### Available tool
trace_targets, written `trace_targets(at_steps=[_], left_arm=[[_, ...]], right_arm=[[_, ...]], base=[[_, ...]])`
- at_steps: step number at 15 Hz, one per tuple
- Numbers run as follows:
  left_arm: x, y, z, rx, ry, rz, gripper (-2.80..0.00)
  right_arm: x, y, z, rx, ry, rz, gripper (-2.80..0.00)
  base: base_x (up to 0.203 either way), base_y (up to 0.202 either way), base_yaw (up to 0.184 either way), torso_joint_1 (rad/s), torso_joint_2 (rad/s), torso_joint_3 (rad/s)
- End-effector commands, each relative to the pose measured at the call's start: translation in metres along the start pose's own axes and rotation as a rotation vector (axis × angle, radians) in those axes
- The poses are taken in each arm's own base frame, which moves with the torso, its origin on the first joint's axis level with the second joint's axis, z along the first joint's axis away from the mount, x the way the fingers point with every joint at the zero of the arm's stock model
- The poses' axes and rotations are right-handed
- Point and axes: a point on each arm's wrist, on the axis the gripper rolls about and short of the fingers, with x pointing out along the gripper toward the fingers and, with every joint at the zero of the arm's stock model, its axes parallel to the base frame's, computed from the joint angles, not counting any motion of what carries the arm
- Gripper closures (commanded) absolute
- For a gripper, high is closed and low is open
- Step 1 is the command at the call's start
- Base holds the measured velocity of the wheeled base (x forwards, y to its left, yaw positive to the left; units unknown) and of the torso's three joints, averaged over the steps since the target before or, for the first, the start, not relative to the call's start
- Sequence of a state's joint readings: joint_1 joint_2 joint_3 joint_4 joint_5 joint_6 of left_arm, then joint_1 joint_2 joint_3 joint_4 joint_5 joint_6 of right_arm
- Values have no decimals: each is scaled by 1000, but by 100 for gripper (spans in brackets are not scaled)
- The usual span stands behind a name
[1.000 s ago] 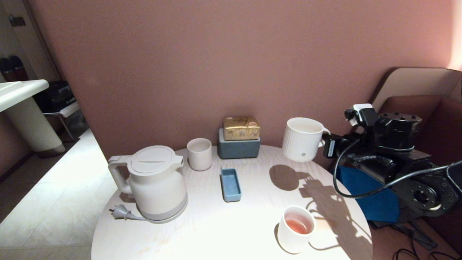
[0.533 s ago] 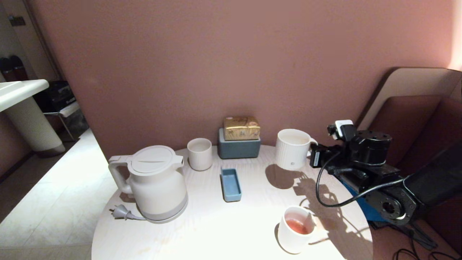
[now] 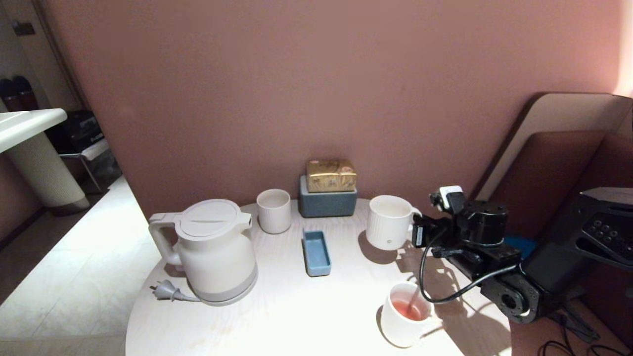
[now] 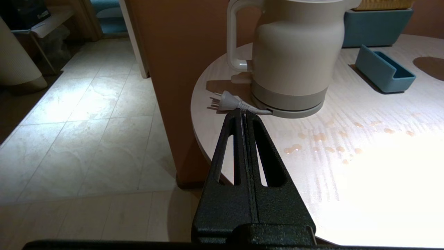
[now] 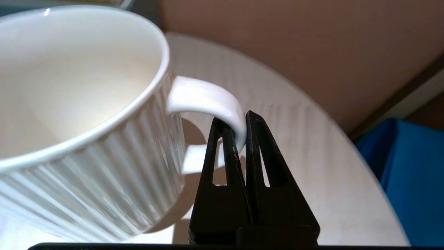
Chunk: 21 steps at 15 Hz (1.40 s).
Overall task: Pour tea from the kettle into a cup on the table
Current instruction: Put the cup down on the table
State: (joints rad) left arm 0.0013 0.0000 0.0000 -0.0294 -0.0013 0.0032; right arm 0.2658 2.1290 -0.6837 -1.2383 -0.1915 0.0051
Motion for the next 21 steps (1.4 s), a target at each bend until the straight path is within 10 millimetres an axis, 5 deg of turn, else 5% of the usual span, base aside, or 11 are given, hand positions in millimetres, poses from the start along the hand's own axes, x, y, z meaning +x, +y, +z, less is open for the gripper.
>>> trace_targets(at_steps=[1,15,21], left_arm=[[0,0,0,0,0,0,0],[0,0,0,0,0,0,0],[0,0,0,0,0,0,0]], right_arm=[[0,1,-6,-3,18,2,0],[17,7,-39,-24,20,-16,0],[18,7,-34,-20,2,-16,0]], base=[[0,0,0,0,0,0],[0,0,0,0,0,0],[0,0,0,0,0,0]])
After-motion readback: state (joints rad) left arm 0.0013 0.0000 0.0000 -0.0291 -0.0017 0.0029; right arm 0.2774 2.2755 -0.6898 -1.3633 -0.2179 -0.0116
